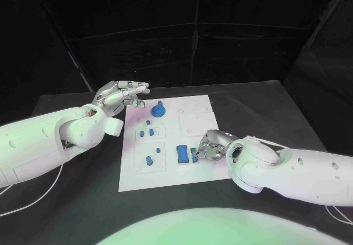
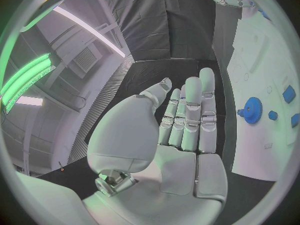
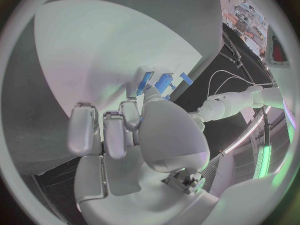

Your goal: Assemble the parts on the task board

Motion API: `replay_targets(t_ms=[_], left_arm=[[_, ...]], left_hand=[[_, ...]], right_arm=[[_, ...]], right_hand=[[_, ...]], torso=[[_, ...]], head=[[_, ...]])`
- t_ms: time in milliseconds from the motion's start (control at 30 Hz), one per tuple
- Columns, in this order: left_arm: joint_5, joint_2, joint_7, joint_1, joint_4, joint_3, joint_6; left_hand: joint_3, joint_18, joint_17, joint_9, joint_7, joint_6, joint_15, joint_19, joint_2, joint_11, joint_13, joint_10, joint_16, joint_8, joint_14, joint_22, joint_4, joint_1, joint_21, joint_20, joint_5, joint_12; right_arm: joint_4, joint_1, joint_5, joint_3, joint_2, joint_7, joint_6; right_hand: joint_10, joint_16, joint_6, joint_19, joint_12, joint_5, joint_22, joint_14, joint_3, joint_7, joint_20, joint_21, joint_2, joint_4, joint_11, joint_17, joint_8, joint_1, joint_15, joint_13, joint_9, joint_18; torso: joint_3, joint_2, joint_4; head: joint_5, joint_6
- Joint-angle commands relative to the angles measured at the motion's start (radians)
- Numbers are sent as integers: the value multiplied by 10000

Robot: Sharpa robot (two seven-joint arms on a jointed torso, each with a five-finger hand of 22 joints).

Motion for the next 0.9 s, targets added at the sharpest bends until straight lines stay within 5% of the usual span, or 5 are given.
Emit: replay_targets(t_ms=[33, 367, 567, 833, 900], left_arm=[[22, 17, 24, 15, 1, 7, 131], [22, 37, 31, 13, -31, 5, 137], [22, 58, 77, 12, -102, 3, 116], [22, 162, 278, 3, -301, -7, 46], [23, 218, 312, -12, -406, -8, 36]], left_hand=[[-68, 129, -11, -1, -12, -91, -28, -52, 40, 15, -1, -56, 34, 57, -76, -13, -1, 15, -66, 43, 15, 15], [-68, 129, -11, -1, -12, -91, -28, -52, 40, 15, -1, -56, 34, 57, -76, -13, -1, 15, -66, 43, 15, 15], [-73, 129, -15, -1, -10, -99, -28, -50, 38, 16, -3, -72, 38, 61, -79, -19, -10, 26, -70, 44, 16, 28], [-588, 105, -310, 1, 2, -191, 82, -646, -168, 75, 32, -223, -508, 137, -859, -372, 156, -286, -625, 170, -1, 299], [-713, 123, -500, 1, 21, -216, 144, -881, -122, 87, 40, -291, -868, 170, -1120, -590, 176, -271, -914, 214, 2, 390]], right_arm=[[15, 12, -73, 1, -2, -145, 45], [82, 13, 26, 2, -152, 561, -791], [-34, 25, 1598, 7, -487, 3528, -1628], [-925, 426, 5453, 26, -701, 7381, -1891], [-1284, 576, 6528, 29, -633, 8033, -1774]], right_hand=[[131, 12, 56, 42, 42, -74, 1, 741, -44, 5, -39, 29, 35, 34, -96, 978, 60, -137, -71, 25, 21, -188], [82, -20, -9, 7, -42, -133, -68, 730, -120, 31, -37, -13, -29, 44, -77, 933, 52, -298, -60, -35, 40, -176], [-368, -282, -656, -324, -680, -354, -712, 628, -480, 291, 77, -410, -80, 9, 139, 556, -246, -774, 100, -512, -26, -58], [-1547, -1380, -1193, -1171, -2751, -569, -2536, 262, -341, 587, 297, -1621, 69, -463, 371, -884, -803, 445, 305, -2182, -185, 285], [-2518, 975, -1255, -1977, -4812, -612, -4258, 1077, -421, 733, 532, -2942, 17, -438, 650, 2630, -1051, 714, 523, -3850, -267, 509]], torso=[[1, 6, 1], [9, -8, 10], [-6, -39, 13], [-19, -176, 36], [-28, -267, 42]], head=[[-4, -8], [-37, 22], [-44, 113], [-59, 287], [-41, 307]])
